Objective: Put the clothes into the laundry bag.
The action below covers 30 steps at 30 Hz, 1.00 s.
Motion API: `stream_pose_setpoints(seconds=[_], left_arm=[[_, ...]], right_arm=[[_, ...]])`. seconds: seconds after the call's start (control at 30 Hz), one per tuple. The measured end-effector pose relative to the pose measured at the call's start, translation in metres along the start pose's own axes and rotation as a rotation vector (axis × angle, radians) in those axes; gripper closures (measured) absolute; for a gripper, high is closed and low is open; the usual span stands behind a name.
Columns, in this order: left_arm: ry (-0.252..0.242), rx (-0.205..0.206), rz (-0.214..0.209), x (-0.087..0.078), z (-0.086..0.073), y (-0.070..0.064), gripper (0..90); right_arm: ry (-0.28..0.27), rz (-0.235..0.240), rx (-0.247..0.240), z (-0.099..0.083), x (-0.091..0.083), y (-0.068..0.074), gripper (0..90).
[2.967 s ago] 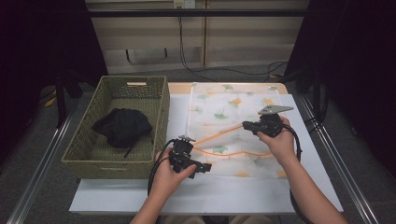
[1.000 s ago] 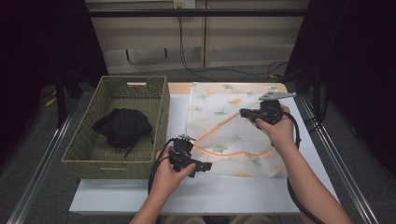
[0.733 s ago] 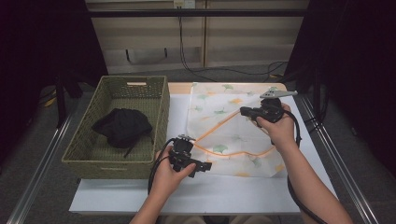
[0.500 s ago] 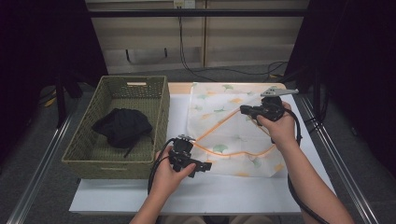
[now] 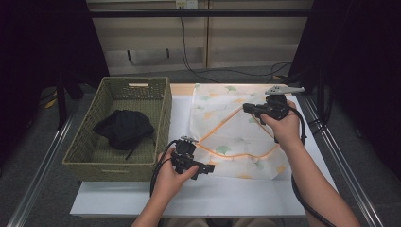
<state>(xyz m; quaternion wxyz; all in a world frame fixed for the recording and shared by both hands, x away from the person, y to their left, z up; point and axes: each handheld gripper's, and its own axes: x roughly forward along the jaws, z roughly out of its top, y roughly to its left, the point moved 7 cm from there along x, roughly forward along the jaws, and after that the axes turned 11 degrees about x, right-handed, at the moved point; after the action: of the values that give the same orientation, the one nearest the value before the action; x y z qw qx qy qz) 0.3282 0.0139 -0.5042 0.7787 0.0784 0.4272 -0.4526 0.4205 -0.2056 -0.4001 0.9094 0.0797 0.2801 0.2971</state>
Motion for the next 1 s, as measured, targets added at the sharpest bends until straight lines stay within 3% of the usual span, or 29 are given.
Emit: stream_pose_setpoints(seconds=[0.53, 0.87, 0.97, 1.0], left_arm=[[0.013, 0.01, 0.001, 0.002, 0.0, -0.002, 4.8], [0.028, 0.021, -0.029, 0.0, 0.006, -0.007, 4.8], [0.045, 0.054, -0.038, -0.002, 0.009, -0.011, 4.8], [0.041, 0.048, -0.046, -0.003, 0.011, -0.012, 4.6]], right_arm=[[-0.022, 0.022, 0.0, 0.012, -0.009, 0.001, 89.2], [-0.029, 0.041, 0.004, 0.014, -0.012, 0.002, 89.1], [-0.029, 0.041, 0.007, 0.012, -0.013, 0.002, 89.1], [-0.03, 0.041, 0.007, 0.012, -0.013, 0.001, 89.1]])
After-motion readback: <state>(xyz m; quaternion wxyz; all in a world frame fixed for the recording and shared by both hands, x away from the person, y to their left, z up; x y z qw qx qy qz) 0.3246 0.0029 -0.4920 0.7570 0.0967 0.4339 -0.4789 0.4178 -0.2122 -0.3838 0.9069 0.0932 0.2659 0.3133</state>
